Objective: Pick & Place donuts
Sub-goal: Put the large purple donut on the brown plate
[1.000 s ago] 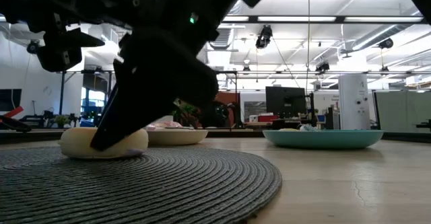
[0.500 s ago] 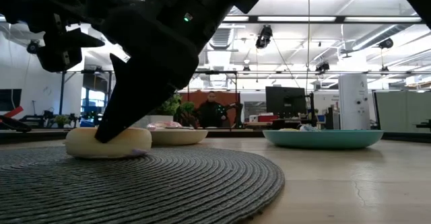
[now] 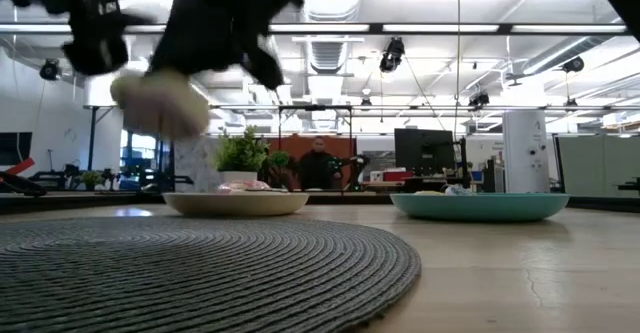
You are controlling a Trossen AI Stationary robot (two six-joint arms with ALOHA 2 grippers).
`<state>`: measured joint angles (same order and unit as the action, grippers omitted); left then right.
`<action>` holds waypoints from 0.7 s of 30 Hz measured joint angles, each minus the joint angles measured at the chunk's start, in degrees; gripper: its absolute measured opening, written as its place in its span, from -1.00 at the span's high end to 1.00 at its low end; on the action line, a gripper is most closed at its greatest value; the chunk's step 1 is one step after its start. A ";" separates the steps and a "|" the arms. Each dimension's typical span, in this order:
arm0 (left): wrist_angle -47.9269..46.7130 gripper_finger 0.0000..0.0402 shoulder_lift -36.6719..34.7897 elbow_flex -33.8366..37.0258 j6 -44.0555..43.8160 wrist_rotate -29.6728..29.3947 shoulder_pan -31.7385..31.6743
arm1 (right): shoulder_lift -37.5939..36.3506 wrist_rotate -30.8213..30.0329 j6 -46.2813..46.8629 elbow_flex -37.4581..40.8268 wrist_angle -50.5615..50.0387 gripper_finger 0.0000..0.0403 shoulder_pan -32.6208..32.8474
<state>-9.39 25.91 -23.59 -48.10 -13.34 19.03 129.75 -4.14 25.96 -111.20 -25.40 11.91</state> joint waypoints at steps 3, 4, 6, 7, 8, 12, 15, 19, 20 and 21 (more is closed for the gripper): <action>-1.52 0.32 -0.76 -3.54 6.41 1.99 0.56 | -4.62 5.32 5.57 2.63 2.39 0.94 -1.84; -3.77 0.32 -0.82 -5.17 7.97 1.88 0.79 | -6.01 7.93 7.86 3.72 2.90 0.94 -2.73; -10.82 0.32 -0.77 -8.99 11.23 0.07 1.11 | -8.96 10.42 14.34 6.73 4.74 0.94 -4.44; -14.65 0.33 -0.38 -10.99 12.83 -1.82 1.33 | -10.56 9.69 18.05 8.50 5.97 0.94 -5.23; -18.36 0.33 0.21 -13.00 14.52 -4.53 1.58 | -12.37 8.12 21.72 10.63 8.23 0.94 -5.99; -27.82 0.37 3.86 -18.34 21.75 -16.17 3.05 | -19.83 -6.12 40.01 20.46 22.02 0.94 -8.13; -27.20 0.37 6.98 -18.74 25.43 -24.00 4.27 | -23.31 -15.40 49.74 28.15 37.61 0.94 -9.19; -19.29 0.37 12.80 -15.90 32.13 -36.01 4.93 | -22.80 -20.43 58.41 34.68 58.84 0.94 -10.31; -16.90 0.37 14.50 -15.06 33.90 -39.82 4.93 | -22.35 -22.11 60.16 35.39 62.33 0.94 -10.35; -14.13 0.37 16.27 -14.22 35.35 -44.52 4.93 | -22.08 -23.97 61.78 36.01 64.12 0.94 -10.35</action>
<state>-23.52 42.17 -37.80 -12.75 -57.86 23.97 107.68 -28.11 87.74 -75.19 38.73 1.56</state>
